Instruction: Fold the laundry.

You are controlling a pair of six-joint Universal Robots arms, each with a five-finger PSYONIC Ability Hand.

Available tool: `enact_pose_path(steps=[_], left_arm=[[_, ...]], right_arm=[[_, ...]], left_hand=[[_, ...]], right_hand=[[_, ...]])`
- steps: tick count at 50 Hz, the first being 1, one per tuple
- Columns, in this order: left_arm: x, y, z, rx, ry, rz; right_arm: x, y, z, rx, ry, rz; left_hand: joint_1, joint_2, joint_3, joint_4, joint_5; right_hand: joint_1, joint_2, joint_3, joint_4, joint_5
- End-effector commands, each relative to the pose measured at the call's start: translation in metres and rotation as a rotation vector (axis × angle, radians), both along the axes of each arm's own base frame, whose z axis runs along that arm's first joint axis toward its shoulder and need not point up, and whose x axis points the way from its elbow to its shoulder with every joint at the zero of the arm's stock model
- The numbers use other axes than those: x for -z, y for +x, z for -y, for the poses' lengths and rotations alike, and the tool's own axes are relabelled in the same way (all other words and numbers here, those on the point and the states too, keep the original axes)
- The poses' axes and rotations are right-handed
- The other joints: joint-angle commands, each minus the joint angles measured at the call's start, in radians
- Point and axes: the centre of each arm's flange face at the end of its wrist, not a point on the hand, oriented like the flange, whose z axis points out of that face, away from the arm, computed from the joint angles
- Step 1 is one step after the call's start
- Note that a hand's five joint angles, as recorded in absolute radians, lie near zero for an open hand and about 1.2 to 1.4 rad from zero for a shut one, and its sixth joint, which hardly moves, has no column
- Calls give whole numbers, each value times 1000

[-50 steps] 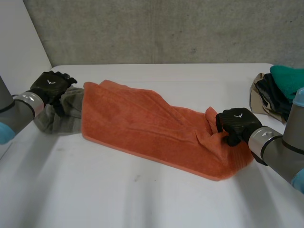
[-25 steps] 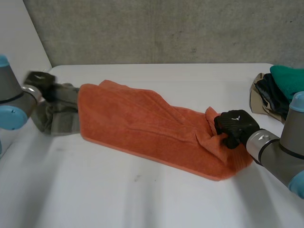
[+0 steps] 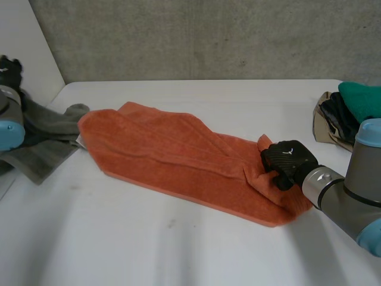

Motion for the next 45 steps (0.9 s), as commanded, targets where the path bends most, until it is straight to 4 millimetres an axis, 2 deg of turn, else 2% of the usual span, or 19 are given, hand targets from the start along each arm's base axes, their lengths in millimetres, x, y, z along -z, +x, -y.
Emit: enact_pose_path(steps=[1, 6, 12, 18, 21, 23, 25, 29, 30, 33, 34, 35, 37, 41, 45], left_arm=[[18, -31, -21, 161, 105, 33], [33, -47, -23, 275, 137, 47], [53, -49, -9, 301, 156, 67], [75, -51, -8, 317, 284, 114], [81, -52, -8, 327, 320, 121], [80, -51, -5, 322, 313, 121], [78, -49, -1, 311, 294, 122], [65, -31, 14, 164, 190, 111], [57, -19, 23, 59, 113, 116], [42, 0, 33, -98, -1, 132], [33, 15, 39, -183, -60, 156], [29, 20, 41, -207, -77, 169], [18, 26, 42, -224, -106, 187], [-1, 25, 38, -210, -143, 155], [-9, 17, 33, -151, -160, 97]], right_arm=[[0, 0, 0, -1, -2, 1], [0, 0, 0, -1, 0, 1], [0, 0, 0, -1, -3, -1], [-1, -2, 2, 3, -9, -2], [-1, -2, 3, 4, -13, -1], [-2, -2, 4, 6, -18, 0], [-2, -2, 4, 5, -19, -1], [-1, -2, 3, 5, -17, -3], [-2, -2, 4, 4, -20, -3], [-2, -2, 4, 3, -22, -6], [-1, -2, 3, 2, -20, -9], [-2, -2, 4, 2, -23, -8], [-2, -2, 3, 0, -23, -8], [-2, -2, 2, -1, -25, -7], [-3, -1, 1, -4, -25, -7]], left_hand=[[-14, -53, -59, -47, -61], [-14, -53, -59, -47, -61], [-14, -53, -59, -47, -61], [-14, -53, -59, -47, -61], [205, 167, 161, 173, 158], [703, 665, 659, 671, 656], [1205, 1167, 1161, 1172, 1158], [1207, 1169, 1163, 1174, 1160], [1207, 1169, 1163, 1174, 1160], [1207, 1169, 1163, 1174, 1160], [1207, 1169, 1163, 1174, 1160], [1207, 1169, 1163, 1174, 1160], [1207, 1169, 1163, 1174, 1160], [1207, 1169, 1163, 1174, 1160], [1207, 1169, 1163, 1174, 1160]], right_hand=[[263, 213, 205, 196, 227], [263, 213, 205, 196, 227], [263, 213, 205, 196, 227], [263, 213, 205, 196, 227], [263, 213, 205, 196, 227], [263, 213, 205, 196, 227], [263, 213, 205, 196, 227], [263, 213, 205, 196, 227], [263, 213, 205, 196, 227], [263, 213, 205, 196, 227], [263, 213, 205, 196, 227], [263, 213, 205, 196, 227], [263, 213, 205, 196, 227], [263, 213, 205, 196, 227], [263, 213, 205, 196, 227]])
